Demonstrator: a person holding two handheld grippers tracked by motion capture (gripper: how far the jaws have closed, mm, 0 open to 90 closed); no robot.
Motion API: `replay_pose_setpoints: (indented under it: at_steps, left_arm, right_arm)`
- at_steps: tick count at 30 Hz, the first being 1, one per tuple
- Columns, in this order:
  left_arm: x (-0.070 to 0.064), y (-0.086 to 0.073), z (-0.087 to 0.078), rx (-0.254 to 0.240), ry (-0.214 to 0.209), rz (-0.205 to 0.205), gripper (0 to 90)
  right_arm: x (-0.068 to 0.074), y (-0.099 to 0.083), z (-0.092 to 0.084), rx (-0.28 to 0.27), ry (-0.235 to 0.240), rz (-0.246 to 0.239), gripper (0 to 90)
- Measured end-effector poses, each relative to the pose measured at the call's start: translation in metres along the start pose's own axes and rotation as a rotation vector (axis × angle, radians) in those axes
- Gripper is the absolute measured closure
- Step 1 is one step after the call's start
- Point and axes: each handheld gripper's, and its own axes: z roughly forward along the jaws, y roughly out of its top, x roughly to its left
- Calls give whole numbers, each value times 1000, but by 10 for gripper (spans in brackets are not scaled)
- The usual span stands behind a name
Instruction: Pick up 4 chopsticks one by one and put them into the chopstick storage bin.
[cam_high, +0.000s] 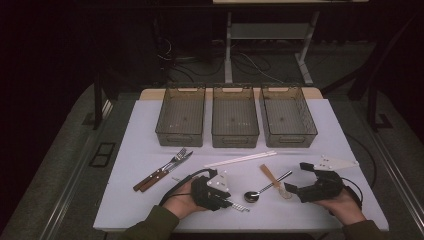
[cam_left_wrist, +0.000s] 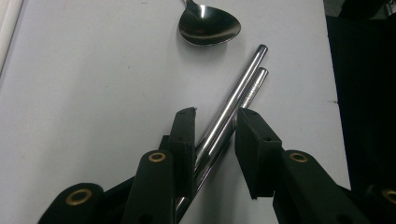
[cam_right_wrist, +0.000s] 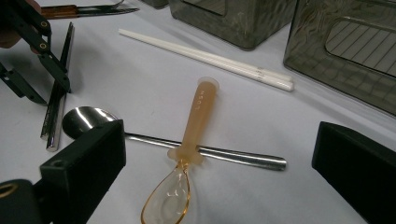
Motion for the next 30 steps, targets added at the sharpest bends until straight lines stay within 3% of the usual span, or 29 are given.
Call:
replay_pose_setpoints:
  at_steps: [22, 30]
  left_arm:
    - [-3, -8, -9, 15, -1, 24, 753]
    - [0, -13, -13, 16, 16, 6, 765]
  right_arm:
    - [0, 0, -1, 0, 0, 5, 28]
    - [-1, 0, -1, -2, 0, 1, 28]
